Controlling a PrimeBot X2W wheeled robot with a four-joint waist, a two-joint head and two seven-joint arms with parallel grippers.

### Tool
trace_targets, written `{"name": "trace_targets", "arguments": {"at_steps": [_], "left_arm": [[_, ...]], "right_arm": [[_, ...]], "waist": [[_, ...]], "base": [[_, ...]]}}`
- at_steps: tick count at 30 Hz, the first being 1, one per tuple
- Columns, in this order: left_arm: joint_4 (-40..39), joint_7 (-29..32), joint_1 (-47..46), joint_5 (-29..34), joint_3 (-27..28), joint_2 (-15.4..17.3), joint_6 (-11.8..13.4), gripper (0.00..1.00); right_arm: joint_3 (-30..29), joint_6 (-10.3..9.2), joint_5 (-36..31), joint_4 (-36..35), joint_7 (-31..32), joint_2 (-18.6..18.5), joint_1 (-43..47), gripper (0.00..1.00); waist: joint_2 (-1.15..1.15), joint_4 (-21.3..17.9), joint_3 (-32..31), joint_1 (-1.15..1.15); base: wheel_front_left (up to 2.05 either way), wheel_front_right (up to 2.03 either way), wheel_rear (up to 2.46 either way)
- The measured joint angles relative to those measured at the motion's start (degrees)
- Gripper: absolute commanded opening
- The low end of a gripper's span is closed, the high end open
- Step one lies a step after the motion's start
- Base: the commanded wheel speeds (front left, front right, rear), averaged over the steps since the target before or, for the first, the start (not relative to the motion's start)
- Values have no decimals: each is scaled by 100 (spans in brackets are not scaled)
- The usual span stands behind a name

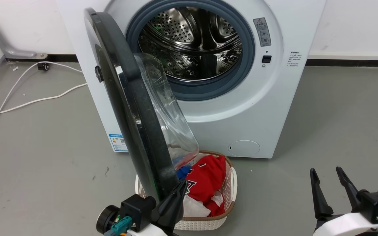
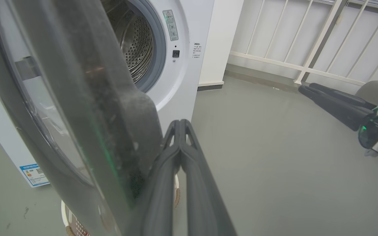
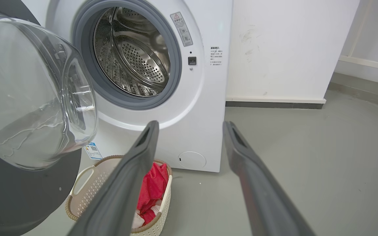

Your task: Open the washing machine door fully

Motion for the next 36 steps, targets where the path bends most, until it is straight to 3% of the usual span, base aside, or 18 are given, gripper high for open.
{"name": "trace_targets", "arguments": {"at_steps": [9,23,30,36], "left_arm": [[112,-197,-11,-4,66,-65,140,0],[33,-453,65,36,348,-38,517,0],[101,-583,131,-216,792,34,701,0],[312,-719,27,-410,1307,303,746,0]], "right_arm": [[-122,0,-90,14,-51,-1,13,100],[-315,0,-59,-1,-51,1,-11,100],[-363,0,-5,38,-69,3,-43,100],[-359,0,14,53,-73,2,-70,100]], "waist": [[0,210,-5,0],[0,1031,19,0],[0,1397,40,0],[0,1482,123,0]], "base": [[0,0,0],[0,0,0],[0,0,0],[0,0,0]]}}
